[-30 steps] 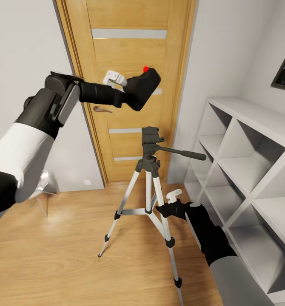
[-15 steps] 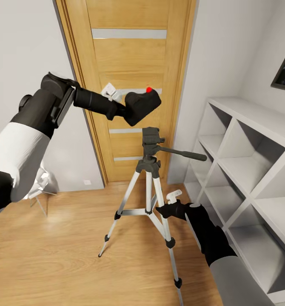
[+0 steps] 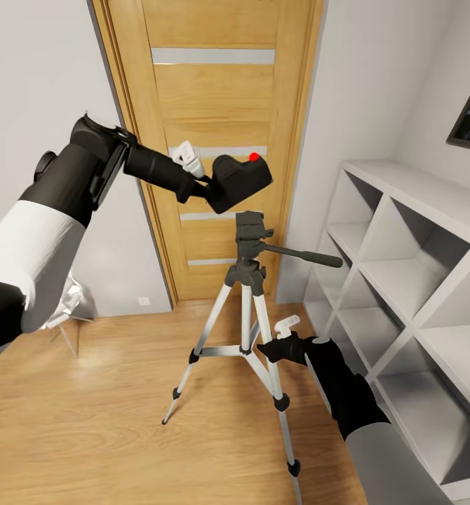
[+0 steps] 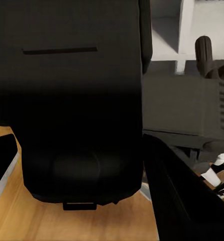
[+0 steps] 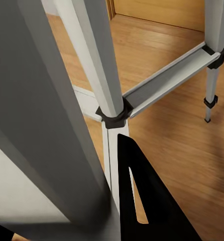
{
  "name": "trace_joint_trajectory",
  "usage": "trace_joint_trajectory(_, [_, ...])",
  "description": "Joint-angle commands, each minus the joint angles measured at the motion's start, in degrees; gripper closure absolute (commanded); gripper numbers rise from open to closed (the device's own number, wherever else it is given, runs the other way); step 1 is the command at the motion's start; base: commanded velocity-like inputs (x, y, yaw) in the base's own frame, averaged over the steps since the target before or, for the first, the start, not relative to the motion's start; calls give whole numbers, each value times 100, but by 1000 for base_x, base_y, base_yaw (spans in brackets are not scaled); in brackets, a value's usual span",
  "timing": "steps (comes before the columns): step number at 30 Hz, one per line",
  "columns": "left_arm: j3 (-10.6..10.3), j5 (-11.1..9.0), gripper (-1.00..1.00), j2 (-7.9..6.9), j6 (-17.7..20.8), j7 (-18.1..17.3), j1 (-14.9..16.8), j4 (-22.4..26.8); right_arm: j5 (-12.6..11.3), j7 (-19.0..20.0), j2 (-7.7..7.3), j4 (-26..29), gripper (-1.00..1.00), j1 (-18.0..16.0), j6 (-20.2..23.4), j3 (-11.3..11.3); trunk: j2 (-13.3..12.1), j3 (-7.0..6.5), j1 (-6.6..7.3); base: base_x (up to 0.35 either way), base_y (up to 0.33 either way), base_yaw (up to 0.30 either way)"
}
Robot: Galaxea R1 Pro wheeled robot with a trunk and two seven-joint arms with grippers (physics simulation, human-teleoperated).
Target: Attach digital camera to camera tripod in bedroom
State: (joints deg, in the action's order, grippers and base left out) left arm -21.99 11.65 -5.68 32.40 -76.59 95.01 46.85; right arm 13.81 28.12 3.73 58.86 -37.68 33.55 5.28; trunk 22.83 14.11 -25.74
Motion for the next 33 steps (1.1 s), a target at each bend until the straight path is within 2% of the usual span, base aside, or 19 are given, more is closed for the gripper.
trace_joint_trajectory(1, [-7, 12, 100, 24, 37, -30, 8, 99, 61, 55, 4, -101, 100, -2, 38, -1, 9, 13, -5, 0, 0, 0])
trace_joint_trajectory(6, [-7, -8, 100, 95, 38, -134, 9, 259, 61, 53, 4, -97, 100, -2, 37, -1, 9, 13, -5, 0, 0, 0])
trace_joint_trajectory(12, [-43, 46, 100, 153, 38, -620, 9, 338, 61, 45, 5, -102, 100, -2, 43, -1, 9, 13, -5, 0, 0, 0])
trace_joint_trajectory(33, [-126, 76, 100, 78, 261, -579, 9, 518, 53, 3, 4, -111, 100, -2, 39, 7, 9, 13, -5, 0, 0, 0])
